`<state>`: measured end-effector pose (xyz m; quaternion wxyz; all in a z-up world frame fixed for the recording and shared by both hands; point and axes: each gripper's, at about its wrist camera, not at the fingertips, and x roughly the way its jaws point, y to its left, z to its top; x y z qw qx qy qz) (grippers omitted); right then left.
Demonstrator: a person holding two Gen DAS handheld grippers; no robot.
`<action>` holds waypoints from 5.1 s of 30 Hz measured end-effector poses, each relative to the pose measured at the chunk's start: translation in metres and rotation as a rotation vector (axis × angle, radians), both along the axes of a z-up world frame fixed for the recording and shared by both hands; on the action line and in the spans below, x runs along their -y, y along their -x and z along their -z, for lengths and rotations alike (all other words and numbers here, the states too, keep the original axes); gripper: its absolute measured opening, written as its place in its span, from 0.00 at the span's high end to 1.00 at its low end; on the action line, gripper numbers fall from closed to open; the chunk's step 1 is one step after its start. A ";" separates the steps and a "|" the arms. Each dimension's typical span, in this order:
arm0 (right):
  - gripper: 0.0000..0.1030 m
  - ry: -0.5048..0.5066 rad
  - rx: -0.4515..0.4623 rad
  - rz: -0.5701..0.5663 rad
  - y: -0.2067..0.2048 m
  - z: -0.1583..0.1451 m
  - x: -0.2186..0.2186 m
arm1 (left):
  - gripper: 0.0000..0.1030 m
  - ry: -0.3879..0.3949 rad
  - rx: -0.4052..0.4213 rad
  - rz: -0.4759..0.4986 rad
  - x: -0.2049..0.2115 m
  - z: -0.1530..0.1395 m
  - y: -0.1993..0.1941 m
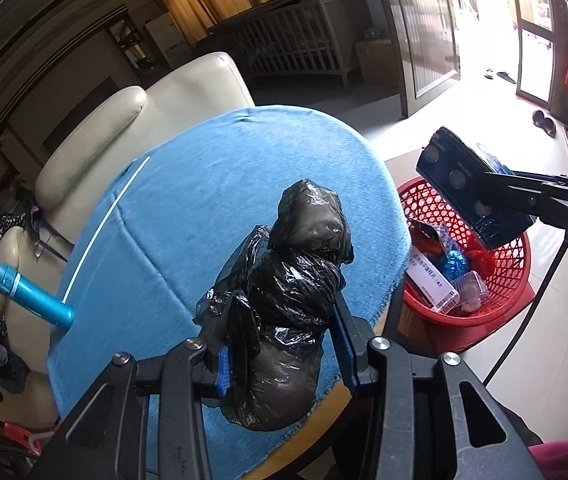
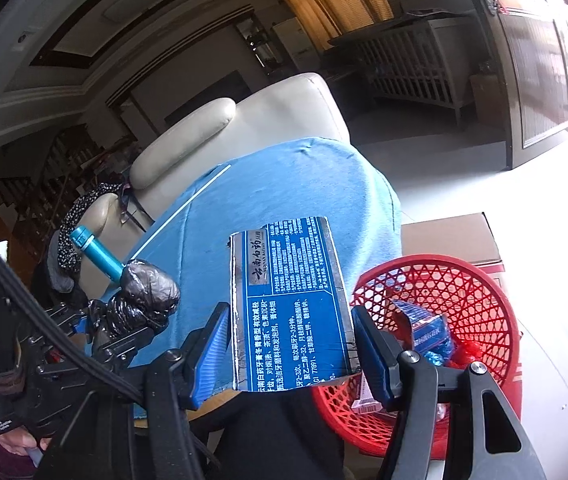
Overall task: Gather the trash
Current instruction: 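Carry the black bag and blue box toward the red basket, then hold the black bag and blue box above the red basket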
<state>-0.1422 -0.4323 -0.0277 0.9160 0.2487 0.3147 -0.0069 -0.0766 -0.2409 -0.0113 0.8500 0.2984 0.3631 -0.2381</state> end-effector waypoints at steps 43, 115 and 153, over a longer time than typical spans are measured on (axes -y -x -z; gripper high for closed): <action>0.38 -0.028 0.036 0.163 0.043 -0.007 0.059 | 0.58 0.015 0.037 0.124 0.058 -0.011 0.012; 0.38 -0.075 -0.018 0.199 0.040 0.012 0.071 | 0.56 0.052 -0.080 0.192 0.069 0.013 0.001; 0.38 -0.103 -0.058 0.226 0.038 0.024 0.077 | 0.56 0.033 -0.141 0.190 0.076 0.027 -0.010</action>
